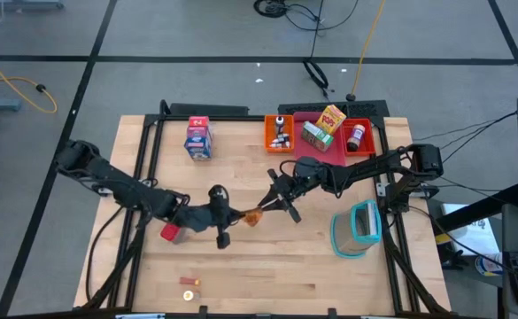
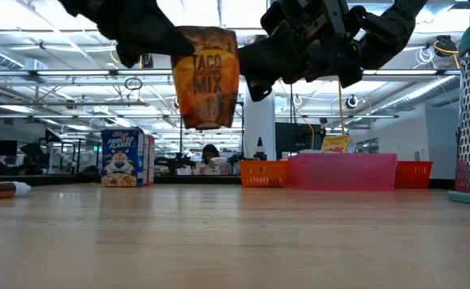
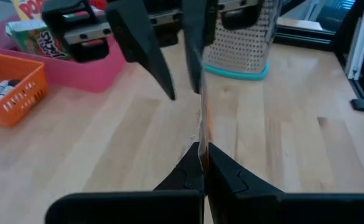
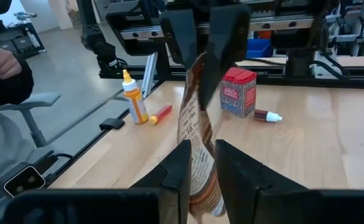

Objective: Pick & Place Kitchen Items
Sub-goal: Put the orange seasoning pack into the red bin

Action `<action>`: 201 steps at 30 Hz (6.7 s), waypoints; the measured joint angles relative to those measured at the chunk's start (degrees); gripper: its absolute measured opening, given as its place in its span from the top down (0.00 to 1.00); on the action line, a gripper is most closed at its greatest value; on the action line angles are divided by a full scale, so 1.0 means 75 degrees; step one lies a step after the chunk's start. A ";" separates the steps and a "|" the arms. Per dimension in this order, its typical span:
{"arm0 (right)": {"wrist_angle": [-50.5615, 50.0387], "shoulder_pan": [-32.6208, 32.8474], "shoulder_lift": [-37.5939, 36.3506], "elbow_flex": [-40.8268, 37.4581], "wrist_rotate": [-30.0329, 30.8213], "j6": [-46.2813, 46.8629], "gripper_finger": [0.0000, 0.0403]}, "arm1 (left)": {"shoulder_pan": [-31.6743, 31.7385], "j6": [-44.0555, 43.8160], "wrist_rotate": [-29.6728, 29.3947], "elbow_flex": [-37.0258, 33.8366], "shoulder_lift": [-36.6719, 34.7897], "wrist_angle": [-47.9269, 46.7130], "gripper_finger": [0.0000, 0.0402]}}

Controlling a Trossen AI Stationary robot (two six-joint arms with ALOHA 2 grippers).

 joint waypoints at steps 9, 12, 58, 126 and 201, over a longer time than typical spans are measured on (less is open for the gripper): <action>-0.0177 -0.0051 0.0000 0.0000 -0.0003 -0.0030 0.84 | 0.0369 0.0224 0.0317 0.0000 0.0000 -0.0142 1.00; -0.0170 -0.0217 0.0000 0.0000 -0.0012 -0.0030 0.84 | 0.0367 0.0161 0.0309 0.0000 0.0000 -0.0310 1.00; 0.0514 0.0115 0.0000 0.0000 0.0201 -0.0249 0.65 | 0.0367 0.0499 0.0189 0.0000 -0.0003 0.0068 1.00; -0.3417 -0.1023 -0.5960 -0.2702 0.5931 -0.0958 1.00 | 0.0305 0.0691 0.0106 0.0000 0.0000 0.0259 0.78; 0.0777 -0.5583 -0.4913 -0.5199 0.9600 -0.0181 1.00 | 0.0455 0.1150 0.0096 0.0000 0.0003 0.0158 0.78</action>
